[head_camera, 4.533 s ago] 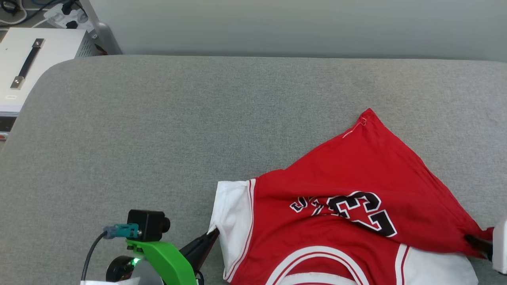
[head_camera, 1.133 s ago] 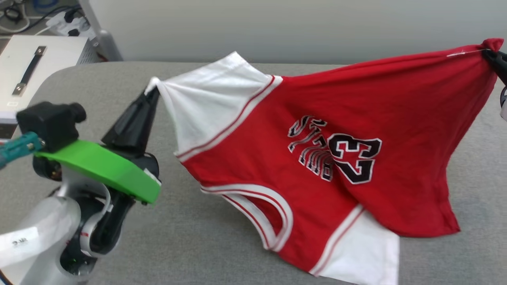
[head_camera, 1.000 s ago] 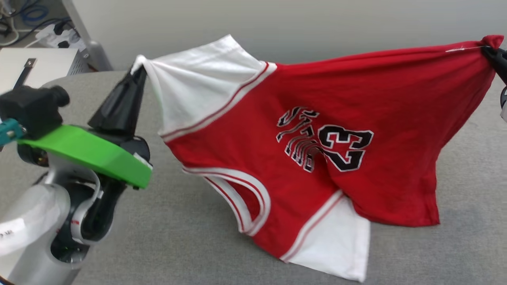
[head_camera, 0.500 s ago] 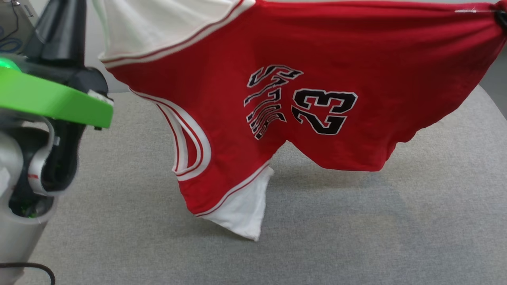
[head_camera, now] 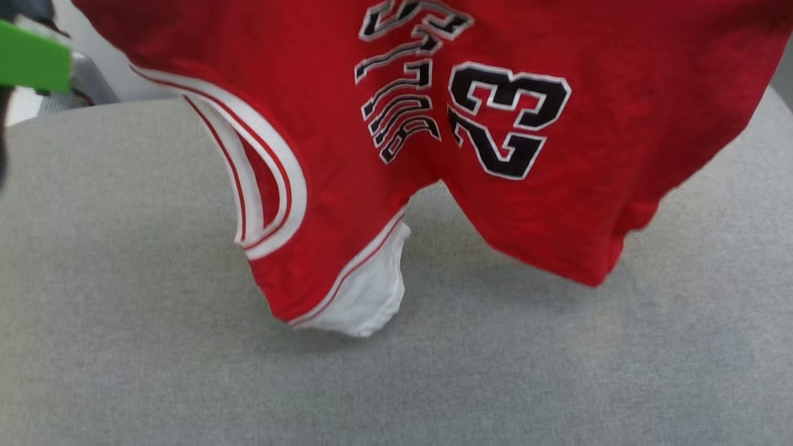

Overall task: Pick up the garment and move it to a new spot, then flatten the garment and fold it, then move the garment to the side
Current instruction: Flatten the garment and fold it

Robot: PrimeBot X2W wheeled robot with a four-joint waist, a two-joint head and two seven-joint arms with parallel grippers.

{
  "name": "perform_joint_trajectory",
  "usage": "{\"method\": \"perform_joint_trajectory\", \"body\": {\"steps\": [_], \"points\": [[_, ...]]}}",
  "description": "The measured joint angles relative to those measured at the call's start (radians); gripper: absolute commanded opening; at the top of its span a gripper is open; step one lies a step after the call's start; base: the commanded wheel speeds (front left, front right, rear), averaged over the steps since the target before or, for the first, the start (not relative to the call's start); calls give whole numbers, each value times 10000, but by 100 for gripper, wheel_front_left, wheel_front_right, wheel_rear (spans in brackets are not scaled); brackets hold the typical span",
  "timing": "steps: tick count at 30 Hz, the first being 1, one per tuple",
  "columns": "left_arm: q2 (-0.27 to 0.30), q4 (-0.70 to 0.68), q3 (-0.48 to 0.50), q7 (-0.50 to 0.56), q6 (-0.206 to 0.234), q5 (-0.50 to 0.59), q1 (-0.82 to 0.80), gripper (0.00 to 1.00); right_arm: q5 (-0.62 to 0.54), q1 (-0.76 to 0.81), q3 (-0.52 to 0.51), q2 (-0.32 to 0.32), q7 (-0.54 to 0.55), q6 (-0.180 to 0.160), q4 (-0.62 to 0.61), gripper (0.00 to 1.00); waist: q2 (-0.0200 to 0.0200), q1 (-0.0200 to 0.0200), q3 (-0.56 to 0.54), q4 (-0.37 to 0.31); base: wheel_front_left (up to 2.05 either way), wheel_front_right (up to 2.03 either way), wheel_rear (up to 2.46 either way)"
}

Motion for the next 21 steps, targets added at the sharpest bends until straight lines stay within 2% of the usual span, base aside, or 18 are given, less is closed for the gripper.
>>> {"method": "perform_joint_trajectory", "body": {"steps": [7,13,17,21], "points": [[343,686,42,320,-729,146,-1694,0,-314,-1290,167,-23,-441,8,483,0,0,1,1116,57,0,0,0],[408,2029,-50,531,-1613,391,-3798,0,-637,-3261,677,-59,-934,12,1476,0,0,2,2352,127,0,0,0],[253,3256,-364,550,-2167,798,-5247,0,-995,-4688,1127,19,-1406,13,2360,0,0,2,3138,173,0,0,0],[-161,4746,-717,426,-2748,1315,-6869,0,-1429,-6134,1511,295,-2050,13,3557,0,0,3,3949,211,0,0,0]]}}
